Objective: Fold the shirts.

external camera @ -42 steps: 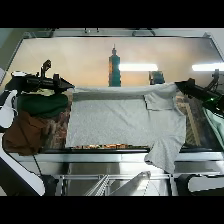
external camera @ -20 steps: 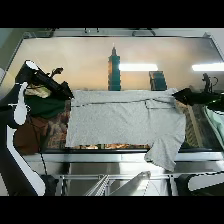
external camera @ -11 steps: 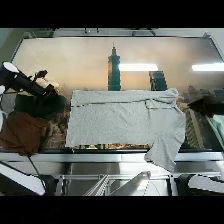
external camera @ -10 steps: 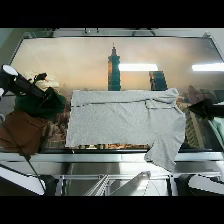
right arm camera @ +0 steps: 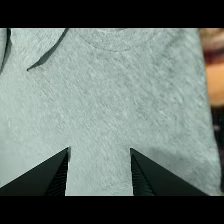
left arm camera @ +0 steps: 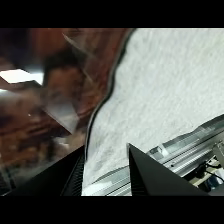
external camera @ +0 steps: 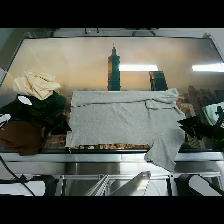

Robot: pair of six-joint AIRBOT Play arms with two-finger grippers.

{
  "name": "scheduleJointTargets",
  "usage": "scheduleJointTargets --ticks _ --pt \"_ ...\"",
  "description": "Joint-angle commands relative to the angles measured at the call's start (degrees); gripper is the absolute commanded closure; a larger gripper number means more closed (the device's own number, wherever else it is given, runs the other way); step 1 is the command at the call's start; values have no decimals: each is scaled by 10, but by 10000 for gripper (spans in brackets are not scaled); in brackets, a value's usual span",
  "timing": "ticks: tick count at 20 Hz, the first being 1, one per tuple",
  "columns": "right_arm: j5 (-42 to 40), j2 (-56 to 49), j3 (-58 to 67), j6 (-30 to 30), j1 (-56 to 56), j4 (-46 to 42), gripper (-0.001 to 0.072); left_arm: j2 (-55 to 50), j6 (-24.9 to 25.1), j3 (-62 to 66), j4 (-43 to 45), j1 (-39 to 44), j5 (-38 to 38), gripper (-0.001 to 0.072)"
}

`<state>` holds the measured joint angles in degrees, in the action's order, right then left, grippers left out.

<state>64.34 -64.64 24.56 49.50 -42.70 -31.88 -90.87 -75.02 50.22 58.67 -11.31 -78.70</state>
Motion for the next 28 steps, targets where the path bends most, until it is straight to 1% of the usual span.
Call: scheduleJointTargets --ticks 1,3,4,5,6,7,8,10,11,13,15,18,19,21,23,24,25,26,28 --pt "38 27 -16 4 -1 13 270 -18 -5 -16 17 31 34 414" --pt "52 43 -16 27 -1 5 270 -31 -3 -2 17 59 12 416" --pt "49 51 -16 59 -1 -19 270 -37 7 5 17 72 5 420" --pt "42 57 -16 102 -2 -59 271 -41 17 10 18 82 1 593" --pt "43 58 -16 162 -6 -116 270 -42 31 13 17 88 2 683" --pt "50 58 -16 211 -12 -181 271 -42 35 16 18 91 7 683" --pt "57 58 -16 247 -15 -233 271 -42 42 21 18 90 9 683" --pt "70 58 -16 285 -20 -295 271 -42 47 27 17 83 6 683" --pt "71 58 -16 294 -22 -300 271 -42 47 26 17 78 5 683" --pt "71 58 -16 294 -22 -303 271 -42 49 23 16 71 4 683" --pt "75 58 -16 304 -22 -315 272 -42 61 13 17 70 5 683" --pt "56 53 -29 315 -22 -310 271 -42 67 0 15 70 11 683" --pt "41 47 -43 301 -21 -294 272 -42 67 0 15 70 12 683" --pt "16 26 -72 256 -21 -232 274 -42 67 1 13 70 12 683" --pt "19 -4 -78 201 -21 -163 284 -42 69 2 12 70 12 683" --pt "29 -18 -77 181 -21 -140 383 -42 69 2 12 70 11 683" --pt "43 -30 -76 167 -21 -124 573 -42 69 2 12 70 7 683" --pt "66 -37 -67 165 -22 -118 700 -42 70 2 13 70 1 683" --pt "129 -37 -21 187 -22 -118 700 -42 71 19 21 67 -30 683"
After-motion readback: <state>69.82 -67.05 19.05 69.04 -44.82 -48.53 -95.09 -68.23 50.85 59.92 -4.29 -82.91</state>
